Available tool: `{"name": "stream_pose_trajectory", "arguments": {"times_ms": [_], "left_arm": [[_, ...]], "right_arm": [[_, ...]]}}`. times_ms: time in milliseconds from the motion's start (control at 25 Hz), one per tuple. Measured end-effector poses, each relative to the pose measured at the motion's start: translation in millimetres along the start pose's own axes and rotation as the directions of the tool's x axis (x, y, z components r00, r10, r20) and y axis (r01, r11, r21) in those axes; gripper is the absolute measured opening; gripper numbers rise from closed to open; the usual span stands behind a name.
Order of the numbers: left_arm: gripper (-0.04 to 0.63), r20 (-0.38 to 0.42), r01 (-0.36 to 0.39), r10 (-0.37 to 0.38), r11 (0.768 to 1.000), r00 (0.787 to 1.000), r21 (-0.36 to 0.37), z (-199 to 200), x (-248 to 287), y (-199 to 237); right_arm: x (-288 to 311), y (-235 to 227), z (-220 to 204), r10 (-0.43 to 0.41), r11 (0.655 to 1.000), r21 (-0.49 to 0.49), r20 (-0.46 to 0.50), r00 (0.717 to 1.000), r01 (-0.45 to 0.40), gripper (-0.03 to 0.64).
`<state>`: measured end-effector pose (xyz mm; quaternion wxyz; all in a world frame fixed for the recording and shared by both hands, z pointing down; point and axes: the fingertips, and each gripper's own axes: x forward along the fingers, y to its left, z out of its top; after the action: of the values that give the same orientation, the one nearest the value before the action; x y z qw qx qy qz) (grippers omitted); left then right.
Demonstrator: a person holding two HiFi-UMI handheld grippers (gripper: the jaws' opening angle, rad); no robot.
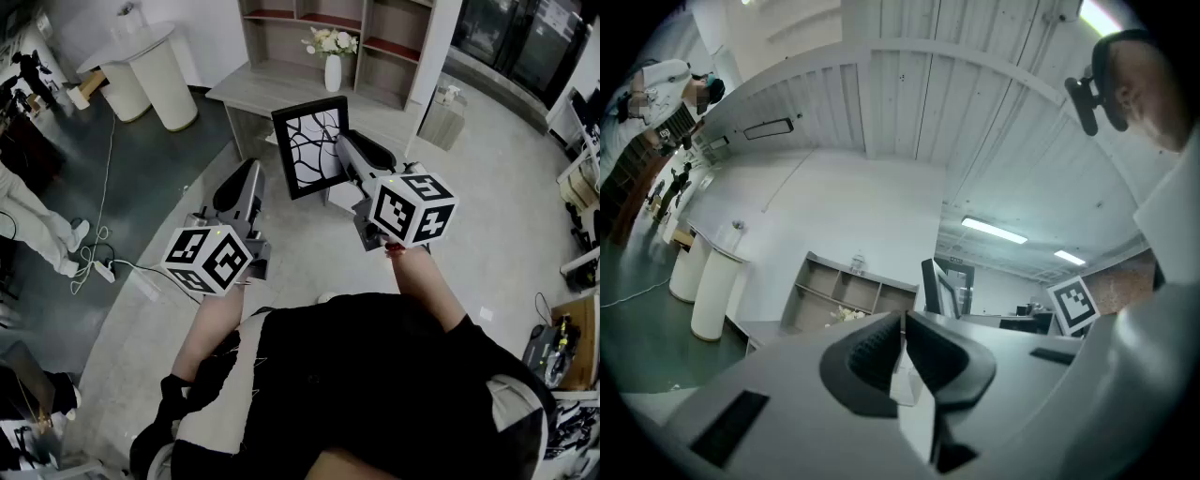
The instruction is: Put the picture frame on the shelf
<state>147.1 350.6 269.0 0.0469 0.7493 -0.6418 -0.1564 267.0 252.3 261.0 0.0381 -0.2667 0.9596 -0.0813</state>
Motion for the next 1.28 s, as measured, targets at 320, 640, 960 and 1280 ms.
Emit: {"name": "stream_pose_trajectory", "arguments": {"times_ms": [320,640,960,1280], "left_arm": [[0.026,-0.011,-0.001,0.001,1.0,1.0,-0.007,-8.1,-1.8,7.1],[0.014,-0.03,-0.007,0.006,1.0,1.0,-0.021,-27.3,11.6,31.4],[0.011,-0.05,-0.032,0.029,0.998,0.998,-0.054,-32.1,108.2,86.8],[0.009,-0.056,-0.027,0.022,0.997,0.998,-0.077,-36.9,204.8,114.9]], "right_arm": [[6.1,-7.7,-9.3,-0.017,0.998,0.057,-0.003,1.0,0.017,0.077],[32.9,-35.6,-38.1,-0.028,0.993,0.114,-0.026,0.999,0.031,0.076],[115.3,-121.3,-34.6,-0.046,0.987,0.152,-0.052,0.998,0.054,0.075],[186.8,-196.0,-6.7,-0.031,0.989,0.144,-0.05,0.998,0.038,0.075]]}}
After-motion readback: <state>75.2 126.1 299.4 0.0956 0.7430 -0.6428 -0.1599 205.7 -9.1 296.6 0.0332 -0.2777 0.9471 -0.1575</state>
